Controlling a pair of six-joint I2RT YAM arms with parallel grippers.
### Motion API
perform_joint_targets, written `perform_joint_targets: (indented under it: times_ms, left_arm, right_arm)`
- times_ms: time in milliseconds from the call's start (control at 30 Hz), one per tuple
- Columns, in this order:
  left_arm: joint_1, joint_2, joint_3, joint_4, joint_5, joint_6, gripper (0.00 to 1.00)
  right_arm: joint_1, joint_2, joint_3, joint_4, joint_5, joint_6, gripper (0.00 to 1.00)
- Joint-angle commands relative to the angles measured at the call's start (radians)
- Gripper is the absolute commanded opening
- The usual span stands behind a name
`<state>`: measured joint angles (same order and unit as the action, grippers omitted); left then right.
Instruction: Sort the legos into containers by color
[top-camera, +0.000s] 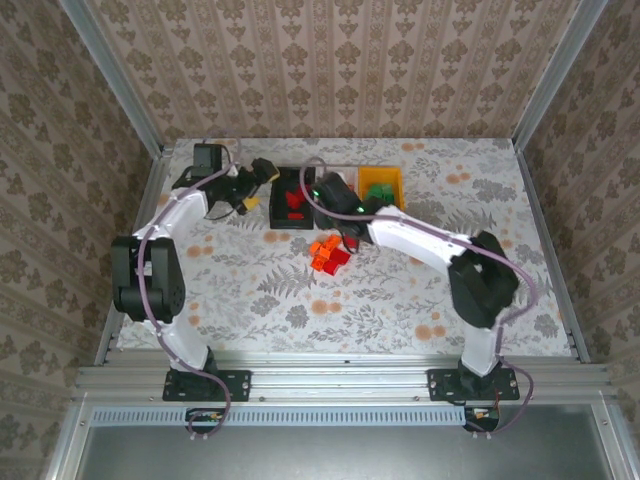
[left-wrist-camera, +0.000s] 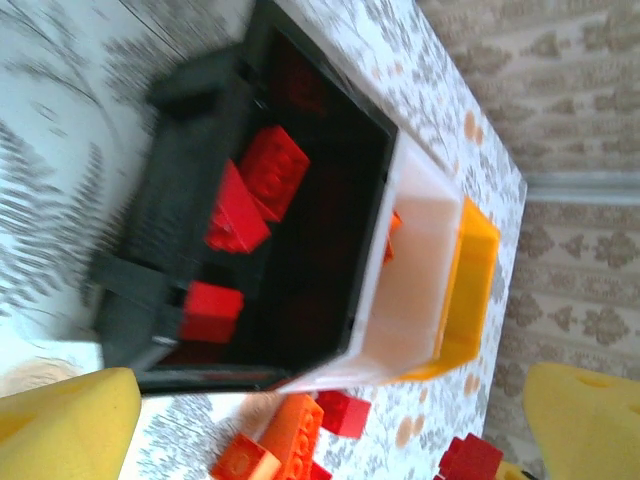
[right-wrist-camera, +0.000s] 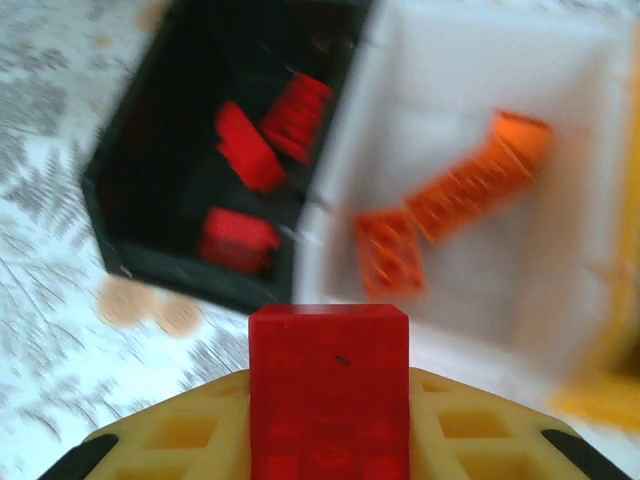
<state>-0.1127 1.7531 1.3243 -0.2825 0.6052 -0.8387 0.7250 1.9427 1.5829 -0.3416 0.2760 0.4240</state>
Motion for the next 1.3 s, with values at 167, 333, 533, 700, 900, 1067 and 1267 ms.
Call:
perform_joint_targets:
  times_ms: [167,333,533,700,900,1067,1267]
  left_arm:
    - [0.045,-0.015,-0.011,0.019,0.011,-0.023,1.00]
    - [0.045,-0.009,-0.009,0.021,0.016,-0.023,1.00]
    - [0.044,-0.007,-0.011,0.032,0.028,-0.034,1.00]
    - [0.035,-0.017,-0.014,0.037,0.030,-0.040,1.00]
    - [-0.026,-0.038,-0.012,0.032,0.027,-0.033,1.00]
    - [-0.100,-0.033,-0.001,0.018,0.027,-0.015,1.00]
    - [-0.129,-0.026,0.007,0.002,0.021,0.001,1.00]
  right_arm:
    - [0.006,0.288,0.358,-0.130,-0.018,-0.153,0.31]
    - [0.004,0.387,0.496,-0.219,-0.005,-0.175,0.35]
    - [0.005,0.394,0.548,-0.233,0.028,-0.177,0.54]
    - [0.008,0.290,0.454,-0.201,0.050,-0.169,0.54]
    - [0.021,-0.063,-0.074,-0.012,0.044,-0.071,0.52]
    - [0.053,-0.223,-0.368,-0.011,-0.052,-0.005,0.56]
    - [0.083,-0.250,-0.469,0.007,-0.081,-0.125,0.59]
